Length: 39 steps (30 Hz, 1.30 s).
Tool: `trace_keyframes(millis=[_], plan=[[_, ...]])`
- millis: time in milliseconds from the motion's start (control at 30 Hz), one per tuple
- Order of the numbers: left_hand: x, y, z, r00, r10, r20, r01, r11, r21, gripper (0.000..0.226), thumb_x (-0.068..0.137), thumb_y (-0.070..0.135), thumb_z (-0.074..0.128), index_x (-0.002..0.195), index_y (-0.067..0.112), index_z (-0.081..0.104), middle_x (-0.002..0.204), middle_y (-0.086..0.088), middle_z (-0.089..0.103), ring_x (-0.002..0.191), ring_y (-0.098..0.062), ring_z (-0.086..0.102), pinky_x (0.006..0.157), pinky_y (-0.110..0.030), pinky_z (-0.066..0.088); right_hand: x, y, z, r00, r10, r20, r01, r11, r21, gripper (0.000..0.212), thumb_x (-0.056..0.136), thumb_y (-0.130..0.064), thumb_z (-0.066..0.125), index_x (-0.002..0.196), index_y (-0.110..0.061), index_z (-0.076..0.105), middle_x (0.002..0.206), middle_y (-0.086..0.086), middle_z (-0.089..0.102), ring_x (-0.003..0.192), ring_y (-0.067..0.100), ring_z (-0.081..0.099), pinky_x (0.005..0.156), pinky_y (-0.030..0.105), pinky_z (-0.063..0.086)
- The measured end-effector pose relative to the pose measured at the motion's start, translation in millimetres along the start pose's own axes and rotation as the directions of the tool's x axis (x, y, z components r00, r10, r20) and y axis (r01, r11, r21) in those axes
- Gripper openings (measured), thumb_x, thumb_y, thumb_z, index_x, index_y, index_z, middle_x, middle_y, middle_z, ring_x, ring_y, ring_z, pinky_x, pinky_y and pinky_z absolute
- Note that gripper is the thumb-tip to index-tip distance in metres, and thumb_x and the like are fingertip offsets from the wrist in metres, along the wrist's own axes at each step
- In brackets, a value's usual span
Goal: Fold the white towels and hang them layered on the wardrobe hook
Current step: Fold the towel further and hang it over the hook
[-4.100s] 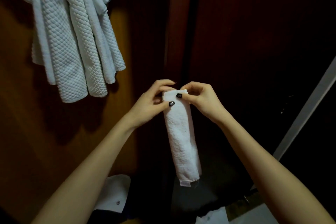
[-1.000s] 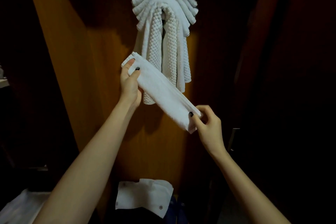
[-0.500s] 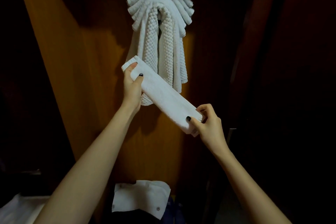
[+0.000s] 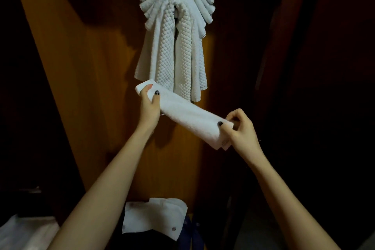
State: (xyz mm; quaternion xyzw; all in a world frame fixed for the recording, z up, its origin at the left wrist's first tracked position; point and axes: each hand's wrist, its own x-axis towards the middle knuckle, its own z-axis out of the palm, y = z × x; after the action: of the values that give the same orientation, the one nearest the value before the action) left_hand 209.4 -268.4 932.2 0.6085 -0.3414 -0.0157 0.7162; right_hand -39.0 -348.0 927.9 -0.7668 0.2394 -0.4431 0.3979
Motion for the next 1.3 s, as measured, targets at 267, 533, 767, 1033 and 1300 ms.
trace_keyframes(millis=[267,533,767,1033,1300], plan=[[1,13,4,0.997,-0.073,0.029,0.078,0.952,-0.295,0.039,0.102,0.011,0.047,0.141,0.017,0.042,0.133,0.0,0.049,0.109,-0.006,0.055,0.07,-0.014,0.051,-13,30,4,0.767,0.342,0.543,-0.523,0.824,0.22,0.02,0.081,-0.018,0.068,0.068,-0.007,0.059,0.075,0.011,0.054,0.073,0.023,0.054,0.067,0.028,0.042],[-3,22,0,0.996,-0.056,0.069,0.077,0.932,-0.354,0.042,0.101,0.009,0.049,0.142,0.018,0.043,0.135,-0.002,0.051,0.118,-0.015,0.055,0.075,-0.017,0.051,-21,35,11,0.725,0.332,0.603,-0.591,0.749,0.298,0.017,0.081,-0.021,0.066,0.084,-0.006,0.058,0.088,0.015,0.053,0.08,0.024,0.056,0.07,0.031,0.046],[-7,15,-15,0.996,-0.057,0.069,0.077,0.937,-0.34,0.061,0.094,0.001,0.058,0.147,0.02,0.033,0.131,0.0,0.047,0.111,-0.009,0.053,0.068,-0.014,0.052,-12,21,12,0.945,0.233,0.228,-0.266,0.956,0.125,0.011,0.095,-0.012,0.059,0.085,-0.014,0.055,0.073,0.004,0.056,0.054,0.005,0.057,0.052,0.024,0.045],[0,29,-30,0.997,-0.009,0.072,0.04,0.895,-0.445,0.062,0.088,-0.006,0.062,0.138,0.024,0.039,0.13,0.001,0.051,0.116,-0.011,0.056,0.08,-0.025,0.056,9,-2,9,0.998,0.014,0.059,-0.022,0.99,0.136,0.048,0.094,0.003,0.041,0.092,-0.03,0.075,0.084,-0.005,0.066,0.056,0.002,0.053,0.051,0.018,0.044],[40,73,-33,0.994,0.031,0.107,0.019,0.897,-0.442,0.034,0.09,-0.001,0.062,0.104,0.028,0.072,0.115,0.009,0.066,0.098,-0.003,0.068,0.07,-0.016,0.054,90,-52,-21,0.995,-0.067,0.08,0.052,0.982,0.183,0.028,0.088,0.0,0.062,0.111,-0.014,0.071,0.109,-0.003,0.065,0.105,0.021,0.066,0.087,0.038,0.058]])
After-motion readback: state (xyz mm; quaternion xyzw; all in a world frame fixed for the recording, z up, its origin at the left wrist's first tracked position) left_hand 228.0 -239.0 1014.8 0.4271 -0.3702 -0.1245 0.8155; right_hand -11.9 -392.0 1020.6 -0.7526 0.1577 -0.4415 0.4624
